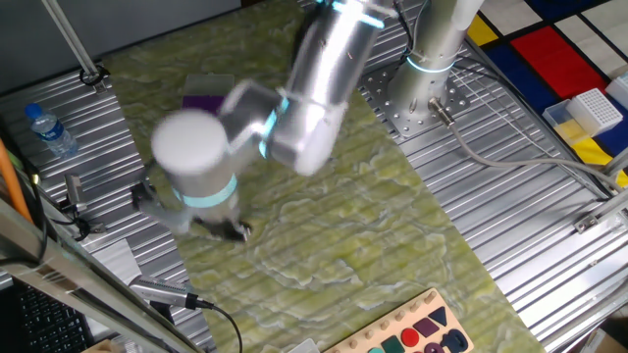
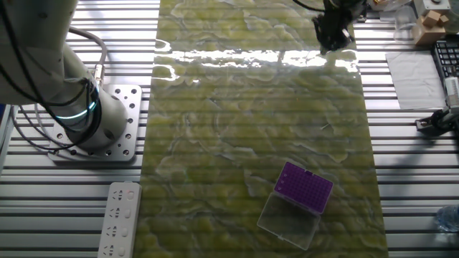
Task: Insert a small pipette tip into the holder for small pipette tips
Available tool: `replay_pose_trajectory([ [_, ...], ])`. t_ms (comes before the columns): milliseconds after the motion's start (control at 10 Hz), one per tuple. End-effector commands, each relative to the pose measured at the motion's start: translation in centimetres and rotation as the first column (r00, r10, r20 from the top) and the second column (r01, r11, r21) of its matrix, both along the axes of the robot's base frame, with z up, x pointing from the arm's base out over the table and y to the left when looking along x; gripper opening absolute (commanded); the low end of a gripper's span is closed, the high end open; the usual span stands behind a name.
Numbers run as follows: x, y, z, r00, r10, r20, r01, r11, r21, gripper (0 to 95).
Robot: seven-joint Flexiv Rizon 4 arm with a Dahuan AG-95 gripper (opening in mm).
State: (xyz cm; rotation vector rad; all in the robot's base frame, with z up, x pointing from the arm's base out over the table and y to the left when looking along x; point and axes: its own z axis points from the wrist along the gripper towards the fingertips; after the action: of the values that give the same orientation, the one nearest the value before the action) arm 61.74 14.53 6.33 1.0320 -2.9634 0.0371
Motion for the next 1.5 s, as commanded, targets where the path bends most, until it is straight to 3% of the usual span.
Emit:
replay_pose_trajectory([
  [100, -0.5, -4.2, 0.7, 0.998, 0.055, -0.02, -0.055, 0.998, 0.022, 0.0],
  [800, -2.2, -12.1, 0.1, 0.994, 0.109, -0.013, -0.108, 0.994, 0.033, 0.0],
  [1300, -2.6, -14.8, 0.0, 0.99, 0.142, -0.008, -0.142, 0.989, 0.034, 0.0],
  [1500, -2.6, -14.8, -0.2, 0.992, 0.122, -0.008, -0.122, 0.992, 0.031, 0.0],
])
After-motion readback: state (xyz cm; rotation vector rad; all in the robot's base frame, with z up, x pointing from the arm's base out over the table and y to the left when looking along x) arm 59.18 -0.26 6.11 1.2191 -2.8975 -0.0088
